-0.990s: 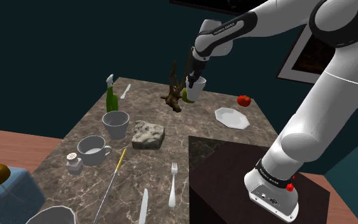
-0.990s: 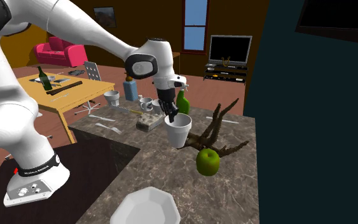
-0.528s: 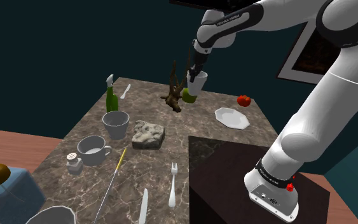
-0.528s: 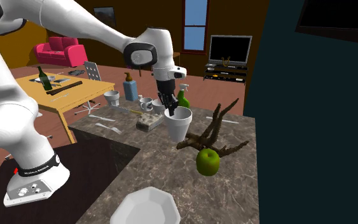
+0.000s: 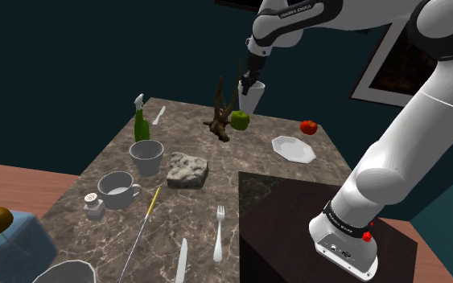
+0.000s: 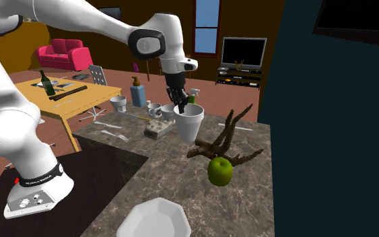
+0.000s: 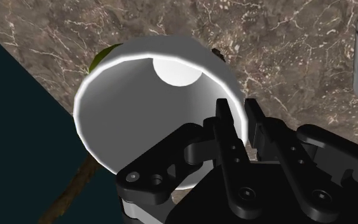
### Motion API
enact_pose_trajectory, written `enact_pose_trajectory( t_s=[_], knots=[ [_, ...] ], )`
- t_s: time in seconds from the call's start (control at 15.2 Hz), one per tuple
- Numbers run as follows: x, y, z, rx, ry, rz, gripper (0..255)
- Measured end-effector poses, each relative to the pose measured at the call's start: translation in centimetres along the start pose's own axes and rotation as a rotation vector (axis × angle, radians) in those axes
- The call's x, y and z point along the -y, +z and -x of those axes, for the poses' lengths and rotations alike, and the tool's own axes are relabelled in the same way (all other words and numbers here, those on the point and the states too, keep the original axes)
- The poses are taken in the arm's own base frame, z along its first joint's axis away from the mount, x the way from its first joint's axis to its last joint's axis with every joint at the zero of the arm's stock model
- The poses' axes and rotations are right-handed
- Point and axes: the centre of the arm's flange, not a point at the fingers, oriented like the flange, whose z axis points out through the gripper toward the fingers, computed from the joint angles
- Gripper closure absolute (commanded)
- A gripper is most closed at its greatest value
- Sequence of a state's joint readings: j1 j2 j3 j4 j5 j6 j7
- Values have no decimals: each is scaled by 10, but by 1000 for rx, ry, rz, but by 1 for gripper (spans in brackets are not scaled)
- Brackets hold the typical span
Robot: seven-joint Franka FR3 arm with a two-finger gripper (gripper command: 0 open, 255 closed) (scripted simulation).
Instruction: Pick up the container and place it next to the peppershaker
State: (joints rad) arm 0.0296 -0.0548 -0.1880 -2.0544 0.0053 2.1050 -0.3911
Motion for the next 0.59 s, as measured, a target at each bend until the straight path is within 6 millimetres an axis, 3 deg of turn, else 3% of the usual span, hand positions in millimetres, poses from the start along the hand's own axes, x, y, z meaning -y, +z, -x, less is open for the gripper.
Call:
enact_pose_trajectory(
  t_s=[0.2, 0.59],
  knots=[
    [6, -10, -2, 0, 0, 0, 255],
    [80, -13, -7, 0, -1, 0, 255]
  ],
)
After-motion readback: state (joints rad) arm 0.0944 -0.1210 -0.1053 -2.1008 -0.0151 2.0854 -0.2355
